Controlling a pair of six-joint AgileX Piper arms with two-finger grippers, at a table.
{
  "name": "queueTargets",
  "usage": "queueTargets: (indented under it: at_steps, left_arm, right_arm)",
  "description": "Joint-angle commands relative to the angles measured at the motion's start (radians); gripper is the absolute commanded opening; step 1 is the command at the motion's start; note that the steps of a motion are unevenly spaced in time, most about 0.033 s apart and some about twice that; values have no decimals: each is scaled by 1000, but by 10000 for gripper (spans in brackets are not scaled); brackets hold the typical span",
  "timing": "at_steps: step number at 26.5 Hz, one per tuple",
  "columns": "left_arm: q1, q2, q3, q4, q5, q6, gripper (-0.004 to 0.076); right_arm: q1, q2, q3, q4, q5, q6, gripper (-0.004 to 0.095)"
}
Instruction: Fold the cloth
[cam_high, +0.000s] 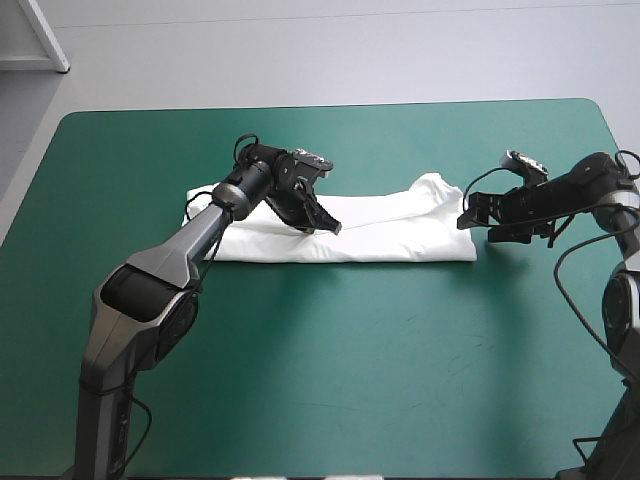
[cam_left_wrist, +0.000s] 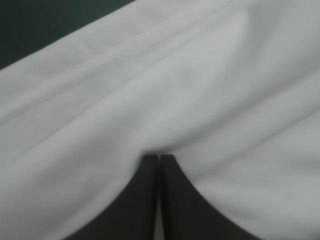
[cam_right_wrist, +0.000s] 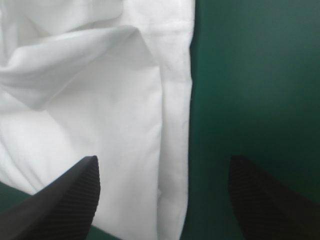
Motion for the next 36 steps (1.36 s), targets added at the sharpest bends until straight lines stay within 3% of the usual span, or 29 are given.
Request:
queueTargets:
  at_steps: [1,8,12,19,24,36]
  left_arm:
    - [-3,-43,-25,6,-44,-7,21]
    - [-3,-43,-25,-5,-61,-7,21]
    - [-3,-43,-25,-5,-61,-5,21]
    - [-3,-43,-25,-5,-66,-5,21]
    - [-3,-43,-25,1,-64,-5,21]
    - [-3,-43,-25,0,-66,1,21]
  right_arm:
    - [-1,-21,-20,55,-15,-15,671]
    - [120,25,-20,59,-62,-12,604]
    - [187,28,-20,-13,-107,65,564]
    - [217,28,-20,-10,-127,73,117]
    - [231,21,-20,-7,-135,74,-16]
    - [231,-108,-73,93,-179,69,-15]
